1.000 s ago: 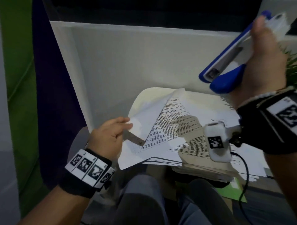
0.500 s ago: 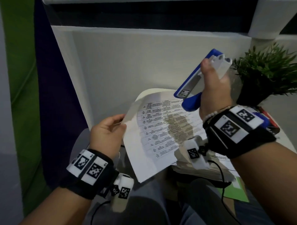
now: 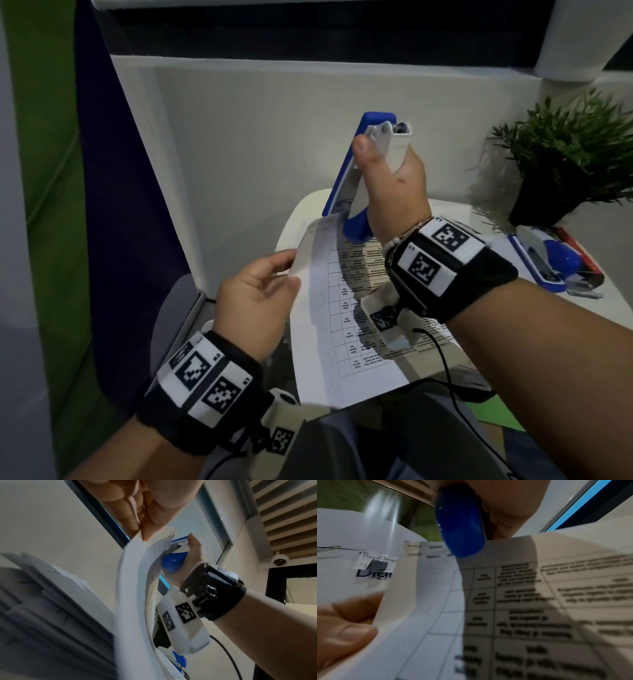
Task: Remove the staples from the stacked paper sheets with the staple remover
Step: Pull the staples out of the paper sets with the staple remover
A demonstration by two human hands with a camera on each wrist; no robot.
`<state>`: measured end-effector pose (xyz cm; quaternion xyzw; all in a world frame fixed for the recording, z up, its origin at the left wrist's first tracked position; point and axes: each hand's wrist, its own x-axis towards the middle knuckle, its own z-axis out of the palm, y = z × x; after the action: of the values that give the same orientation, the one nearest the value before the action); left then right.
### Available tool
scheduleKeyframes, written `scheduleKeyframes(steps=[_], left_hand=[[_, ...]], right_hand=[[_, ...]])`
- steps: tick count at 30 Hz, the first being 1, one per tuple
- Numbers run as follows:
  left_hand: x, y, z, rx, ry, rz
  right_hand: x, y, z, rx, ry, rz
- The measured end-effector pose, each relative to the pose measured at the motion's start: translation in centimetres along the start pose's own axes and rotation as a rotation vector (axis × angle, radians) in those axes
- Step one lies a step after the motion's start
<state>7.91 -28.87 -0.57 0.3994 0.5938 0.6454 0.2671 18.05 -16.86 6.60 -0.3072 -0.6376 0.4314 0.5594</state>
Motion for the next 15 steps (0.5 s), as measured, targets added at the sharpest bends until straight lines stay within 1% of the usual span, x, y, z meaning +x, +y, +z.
scheduleKeyframes(steps=[9, 15], left_hand=[[-0.36, 0.55, 0.03, -0.01, -0.044, -0.014], [-0.19, 0.0, -0.03, 0.001, -0.055, -0.003]], right_hand=[[0.53, 0.06, -0.44, 0.036, 0.027, -0.01], [0.65, 0.12, -0.38, 0.046, -0.005, -0.003]])
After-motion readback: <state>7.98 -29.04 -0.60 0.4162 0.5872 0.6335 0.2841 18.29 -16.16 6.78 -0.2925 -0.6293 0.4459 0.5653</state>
